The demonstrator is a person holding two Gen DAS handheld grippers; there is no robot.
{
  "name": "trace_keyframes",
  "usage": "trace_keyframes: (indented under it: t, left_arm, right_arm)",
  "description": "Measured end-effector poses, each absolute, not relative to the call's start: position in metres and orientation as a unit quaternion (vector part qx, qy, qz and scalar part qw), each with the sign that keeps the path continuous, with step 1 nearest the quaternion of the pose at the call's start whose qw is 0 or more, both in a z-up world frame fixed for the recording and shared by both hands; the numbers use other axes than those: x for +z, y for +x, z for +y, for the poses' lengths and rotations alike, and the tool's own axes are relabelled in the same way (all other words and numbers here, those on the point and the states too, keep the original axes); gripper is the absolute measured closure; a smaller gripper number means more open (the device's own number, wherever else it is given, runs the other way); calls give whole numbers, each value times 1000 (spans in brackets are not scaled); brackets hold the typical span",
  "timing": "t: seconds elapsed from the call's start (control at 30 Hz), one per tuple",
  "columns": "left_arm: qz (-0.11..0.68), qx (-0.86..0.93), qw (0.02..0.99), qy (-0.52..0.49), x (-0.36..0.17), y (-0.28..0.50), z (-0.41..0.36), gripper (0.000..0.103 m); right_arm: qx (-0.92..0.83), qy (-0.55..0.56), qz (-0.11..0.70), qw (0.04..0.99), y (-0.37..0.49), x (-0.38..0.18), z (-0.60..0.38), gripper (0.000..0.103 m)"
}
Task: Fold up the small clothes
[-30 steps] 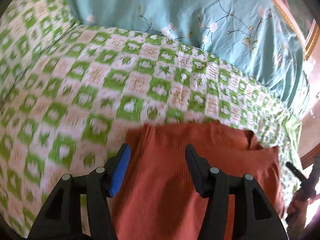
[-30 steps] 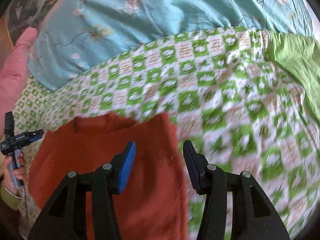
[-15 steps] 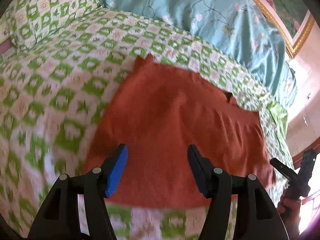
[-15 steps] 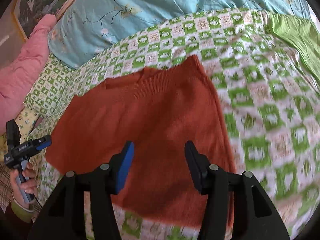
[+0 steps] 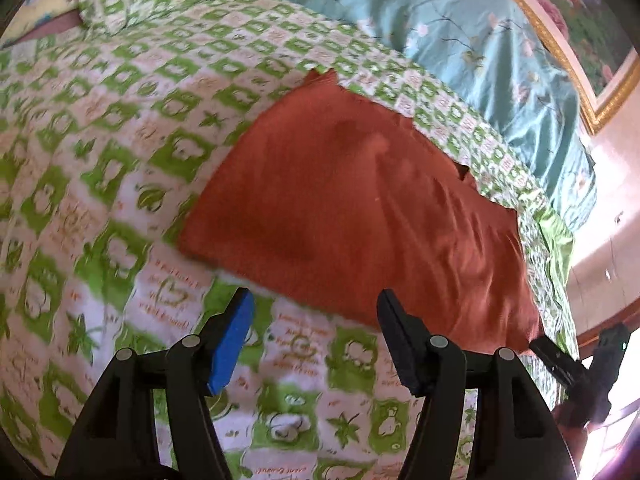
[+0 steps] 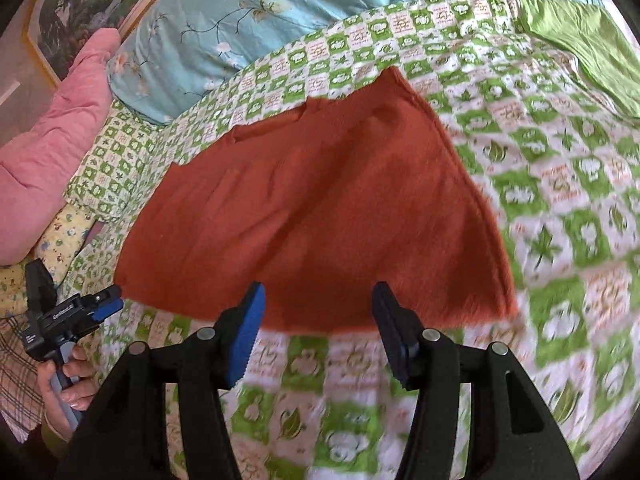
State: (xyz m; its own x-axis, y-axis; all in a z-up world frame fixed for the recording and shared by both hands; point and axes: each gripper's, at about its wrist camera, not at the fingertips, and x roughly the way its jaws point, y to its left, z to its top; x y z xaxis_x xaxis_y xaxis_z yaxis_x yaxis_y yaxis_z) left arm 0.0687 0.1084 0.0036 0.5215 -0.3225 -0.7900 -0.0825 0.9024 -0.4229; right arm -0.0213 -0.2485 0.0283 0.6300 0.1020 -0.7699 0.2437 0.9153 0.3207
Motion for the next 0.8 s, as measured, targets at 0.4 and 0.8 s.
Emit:
trace_keyframes:
  t: [0.4,0.8]
  left_arm:
    - [487,-48,824,-285,-13,78,130,32]
    - [461,-8,831,-311,-20,121,132,25]
  right_arm:
    - [-29,198,433,879,-30,27,-232,45]
    - [-10,197,430,881,-16,31,-227,45]
